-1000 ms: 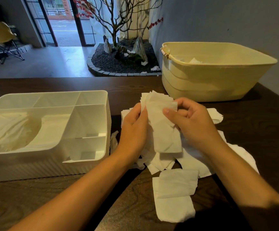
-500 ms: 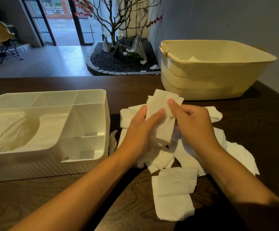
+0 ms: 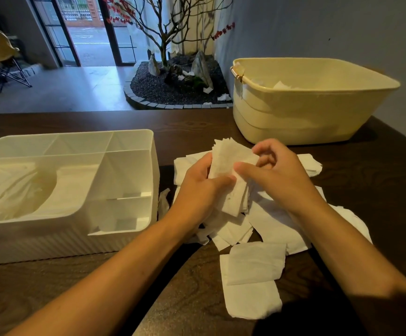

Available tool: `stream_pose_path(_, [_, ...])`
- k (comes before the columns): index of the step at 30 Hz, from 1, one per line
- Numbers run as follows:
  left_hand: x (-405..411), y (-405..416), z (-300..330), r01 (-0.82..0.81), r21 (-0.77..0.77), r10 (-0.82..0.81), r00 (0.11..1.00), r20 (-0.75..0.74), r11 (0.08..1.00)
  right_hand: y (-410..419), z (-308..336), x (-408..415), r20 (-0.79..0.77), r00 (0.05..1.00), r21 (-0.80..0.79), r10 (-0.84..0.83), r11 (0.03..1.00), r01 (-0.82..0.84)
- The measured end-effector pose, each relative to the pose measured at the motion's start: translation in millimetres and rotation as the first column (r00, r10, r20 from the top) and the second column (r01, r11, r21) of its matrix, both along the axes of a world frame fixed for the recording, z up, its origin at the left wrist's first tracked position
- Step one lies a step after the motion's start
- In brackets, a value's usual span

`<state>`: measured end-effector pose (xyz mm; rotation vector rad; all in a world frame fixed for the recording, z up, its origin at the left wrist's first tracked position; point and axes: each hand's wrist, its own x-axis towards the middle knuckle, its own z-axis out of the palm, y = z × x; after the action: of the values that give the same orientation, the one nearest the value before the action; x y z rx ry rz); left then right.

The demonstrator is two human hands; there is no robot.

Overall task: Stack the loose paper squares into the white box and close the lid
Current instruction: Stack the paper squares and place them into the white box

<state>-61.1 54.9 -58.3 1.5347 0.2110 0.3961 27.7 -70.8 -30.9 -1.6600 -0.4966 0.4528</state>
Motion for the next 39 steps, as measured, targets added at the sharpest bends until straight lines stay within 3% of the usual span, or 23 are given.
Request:
stream_pose_path(5, [-1,-6,3,0.114,0.109,-0.112,0.993,-0.020,0.988,-13,11,7,0.018,0.991,0.009,0.136,0.991,-0.136])
stream_pose_path(13, [0,-4,3,0.151,0.182,-0.123,0.980,-0.157,0.972,-13,10,19,0.172,0.985,-0.001,-0.006,1.000,0.006])
stream_pose_path(16, [0,-3,5,0.114,0.117,-0.098,0.986,-0.138,0.987,-11,8,19,0.234,0.972,0.019,-0.014,1.000,0.010])
stream_pose_path(19, [0,-1,0,0.050,0.151,-0.028,0.990,-0.141,0.987,-18,13,23,0.317,0.947,-0.159,0.056,0.987,-0.005])
stream_pose_path(21, [0,-4,-3,0.018,0.171,0.004,0.992,-0.129,0.985,-28,20,26,0.354,0.895,-0.396,0.273,0.910,-0.121])
stream_pose_path(24, [0,-8,-6,-0.061,0.239,0.083,0.993,-0.082,0.969,-34,27,20,0.214,0.803,-0.624,0.556,0.711,-0.326])
stream_pose_path(27, [1,-8,-9,-0.163,0.256,0.182,0.982,-0.053,0.953,-38,30,19,0.155,0.750,-0.808,0.643,0.519,-0.277])
stream_pose_path(31, [1,-12,-9,-0.220,0.267,0.239,0.970,-0.039,0.938,-42,38,18,-0.014,0.729,-0.883,0.685,0.333,-0.330])
stream_pose_path(33, [1,-11,-9,-0.232,0.241,0.247,0.968,-0.032,0.942,-39,33,19,0.009,0.729,-0.893,0.685,0.333,-0.302])
stream_pose_path(39, [1,-10,-10,-0.211,0.224,0.226,0.973,-0.040,0.951,-29,15,25,0.163,0.793,-0.871,0.587,0.464,-0.164])
